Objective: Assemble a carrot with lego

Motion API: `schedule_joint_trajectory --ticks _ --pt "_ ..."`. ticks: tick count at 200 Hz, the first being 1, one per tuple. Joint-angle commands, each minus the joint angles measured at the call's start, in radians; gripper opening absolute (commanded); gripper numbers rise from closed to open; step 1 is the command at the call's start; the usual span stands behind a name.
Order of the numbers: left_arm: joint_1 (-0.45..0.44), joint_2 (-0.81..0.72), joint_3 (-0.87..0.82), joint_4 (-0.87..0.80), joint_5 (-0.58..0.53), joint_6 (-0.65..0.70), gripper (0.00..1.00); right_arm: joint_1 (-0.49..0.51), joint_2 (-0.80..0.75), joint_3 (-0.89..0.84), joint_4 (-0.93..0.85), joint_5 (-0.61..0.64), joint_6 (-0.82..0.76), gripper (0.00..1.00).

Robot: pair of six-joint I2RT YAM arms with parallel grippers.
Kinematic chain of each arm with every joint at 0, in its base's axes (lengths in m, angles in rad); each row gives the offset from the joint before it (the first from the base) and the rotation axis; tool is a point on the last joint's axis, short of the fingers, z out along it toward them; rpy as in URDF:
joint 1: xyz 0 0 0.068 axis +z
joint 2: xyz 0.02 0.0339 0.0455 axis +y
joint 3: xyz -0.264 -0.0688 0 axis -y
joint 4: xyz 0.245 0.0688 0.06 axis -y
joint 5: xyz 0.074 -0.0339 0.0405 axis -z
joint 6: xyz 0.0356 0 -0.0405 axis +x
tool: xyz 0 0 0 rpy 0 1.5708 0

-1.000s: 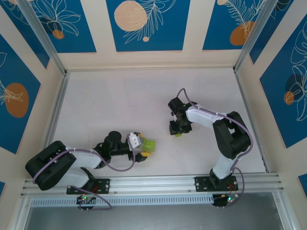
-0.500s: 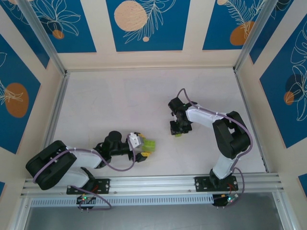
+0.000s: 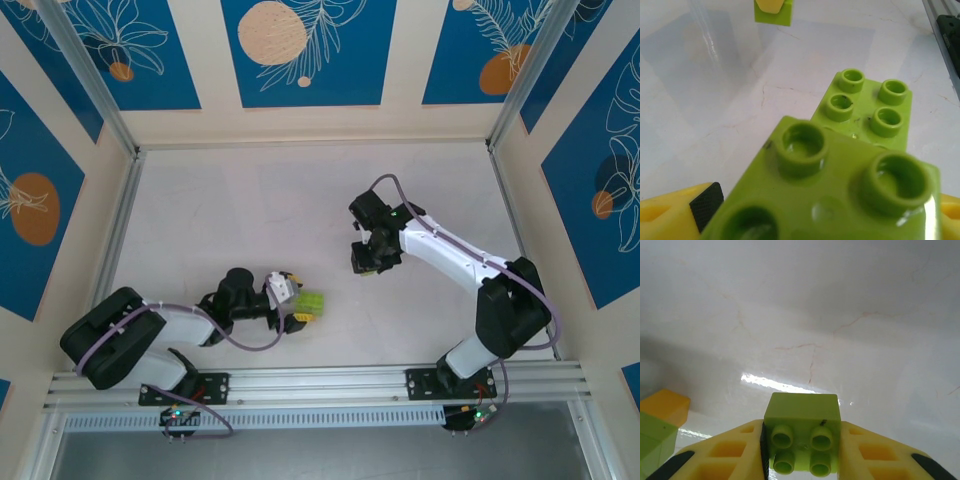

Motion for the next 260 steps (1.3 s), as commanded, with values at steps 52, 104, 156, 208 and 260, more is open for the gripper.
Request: schedule_joint_trajectory --ticks 52,104,156,208,260 --pt "0.012 0.009 0.053 0.008 0.098 0.037 0.79 0.056 -0.006 0.024 -0.072 -0.079 0.065 0.34" --pt "0.012 0.011 0.054 -0.007 0.123 0.043 0.56 0.111 -0.030 0.087 -0.143 -0.102 0.123 0.34" --pt "0.013 0.016 0.051 -0.007 0.129 0.045 0.54 0.207 0.000 0.189 -0.185 -0.086 0.205 0.33" --pt "0.013 0.018 0.049 -0.006 0.131 0.047 0.54 0.296 0.084 0.285 -0.221 -0.079 0.251 0.33" --pt "0.012 0.024 0.049 -0.002 0.140 0.051 0.51 0.339 0.115 0.288 -0.209 -0.089 0.284 0.33"
